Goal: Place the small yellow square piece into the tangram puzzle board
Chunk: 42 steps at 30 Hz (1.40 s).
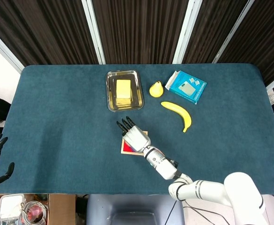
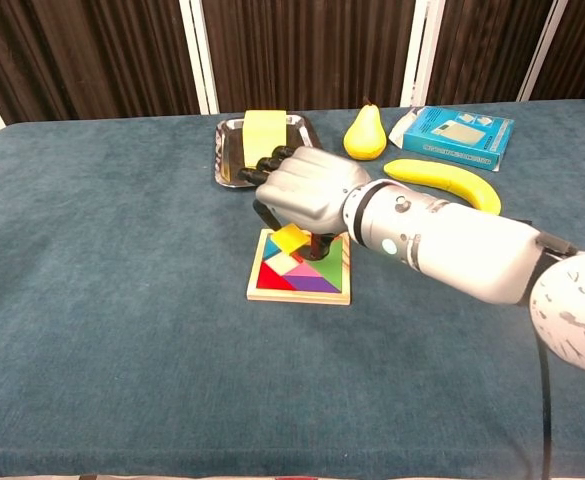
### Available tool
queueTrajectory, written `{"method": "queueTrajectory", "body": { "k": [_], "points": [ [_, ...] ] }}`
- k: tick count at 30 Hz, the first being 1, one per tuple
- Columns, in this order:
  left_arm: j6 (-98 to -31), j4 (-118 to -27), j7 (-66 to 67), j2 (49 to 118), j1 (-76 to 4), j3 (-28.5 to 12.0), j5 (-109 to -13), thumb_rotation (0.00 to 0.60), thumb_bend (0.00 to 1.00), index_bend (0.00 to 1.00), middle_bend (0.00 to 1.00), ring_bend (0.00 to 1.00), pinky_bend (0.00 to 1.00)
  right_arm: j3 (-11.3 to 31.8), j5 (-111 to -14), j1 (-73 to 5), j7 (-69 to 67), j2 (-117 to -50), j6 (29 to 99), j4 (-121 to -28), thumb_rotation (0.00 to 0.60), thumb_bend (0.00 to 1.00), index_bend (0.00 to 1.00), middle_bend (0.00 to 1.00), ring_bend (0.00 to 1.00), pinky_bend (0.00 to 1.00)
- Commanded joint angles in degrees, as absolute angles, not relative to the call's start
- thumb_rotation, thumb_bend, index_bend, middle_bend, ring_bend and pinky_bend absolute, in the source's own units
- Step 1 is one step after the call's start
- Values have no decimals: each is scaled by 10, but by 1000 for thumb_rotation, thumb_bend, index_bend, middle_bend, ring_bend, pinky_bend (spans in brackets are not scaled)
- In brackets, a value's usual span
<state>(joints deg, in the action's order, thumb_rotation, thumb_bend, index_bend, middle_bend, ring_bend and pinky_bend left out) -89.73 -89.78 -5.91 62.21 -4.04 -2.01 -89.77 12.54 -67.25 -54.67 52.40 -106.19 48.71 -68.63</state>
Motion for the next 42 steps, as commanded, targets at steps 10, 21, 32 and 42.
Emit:
{"method": "queueTrajectory", "body": {
  "k": [10, 21, 32, 42],
  "points": [
    [-895, -898, -57, 623, -41, -21, -897, 600, 410, 0, 0, 0, 87, 129, -600, -556, 512, -1063, 469, -695, 600, 462, 652, 104, 0, 0],
    [-898, -898, -56, 623, -40, -19, -901, 600, 410, 0, 0, 0, 87, 117, -586, -570, 506, -1068, 477, -694, 600, 462, 629, 104, 0, 0],
    [-895, -898, -56, 623, -41, -20, -900, 600, 410, 0, 0, 0, 87, 106, -586, -581, 504, -1073, 484, -679, 600, 462, 611, 104, 0, 0],
    [-891, -899, -53, 624, -43, -19, -899, 600, 410, 0, 0, 0, 87, 101, -583, -589, 495, -1080, 479, -666, 600, 462, 575, 104, 0, 0]
  ]
}}
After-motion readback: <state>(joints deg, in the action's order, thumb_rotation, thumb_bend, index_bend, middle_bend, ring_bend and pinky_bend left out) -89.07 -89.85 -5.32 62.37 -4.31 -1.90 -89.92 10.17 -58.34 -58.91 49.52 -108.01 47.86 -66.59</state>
